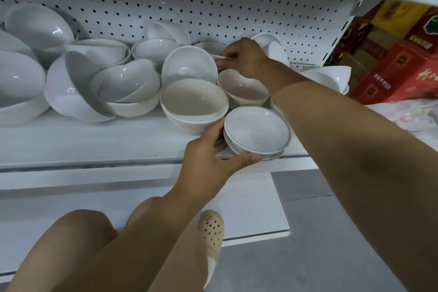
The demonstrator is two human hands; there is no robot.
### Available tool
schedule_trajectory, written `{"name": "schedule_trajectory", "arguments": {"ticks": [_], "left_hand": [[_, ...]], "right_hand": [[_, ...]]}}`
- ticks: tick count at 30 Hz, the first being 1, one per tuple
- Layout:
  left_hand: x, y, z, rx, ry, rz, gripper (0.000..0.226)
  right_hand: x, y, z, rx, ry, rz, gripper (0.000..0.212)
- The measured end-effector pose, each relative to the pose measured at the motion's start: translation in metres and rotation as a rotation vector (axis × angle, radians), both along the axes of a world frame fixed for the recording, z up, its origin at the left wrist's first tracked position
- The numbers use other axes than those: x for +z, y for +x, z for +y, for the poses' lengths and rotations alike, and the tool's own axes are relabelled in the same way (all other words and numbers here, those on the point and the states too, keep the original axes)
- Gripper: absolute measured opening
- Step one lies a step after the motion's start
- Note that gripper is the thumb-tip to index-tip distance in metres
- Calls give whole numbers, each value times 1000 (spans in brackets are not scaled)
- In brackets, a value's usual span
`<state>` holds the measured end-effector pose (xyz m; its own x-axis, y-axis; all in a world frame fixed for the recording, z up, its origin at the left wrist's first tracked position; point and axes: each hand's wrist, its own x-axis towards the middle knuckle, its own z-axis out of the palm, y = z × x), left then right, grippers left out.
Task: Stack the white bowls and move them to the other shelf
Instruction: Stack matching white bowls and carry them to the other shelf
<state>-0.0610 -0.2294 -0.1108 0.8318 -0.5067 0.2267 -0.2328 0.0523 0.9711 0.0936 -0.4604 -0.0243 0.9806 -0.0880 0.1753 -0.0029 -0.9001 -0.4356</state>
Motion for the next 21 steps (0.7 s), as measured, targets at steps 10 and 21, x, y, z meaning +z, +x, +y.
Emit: {"name": "schedule_trajectory", "arguments": {"ticks": [10,21], "left_hand": [[-2,0,0,-3,2,-13,85],[-3,0,0,-12,1,-20,88]], "right_hand": [[-9,8,-4,-72,244,-125,35],[17,-15,-7,-23,347,-327,43]]}}
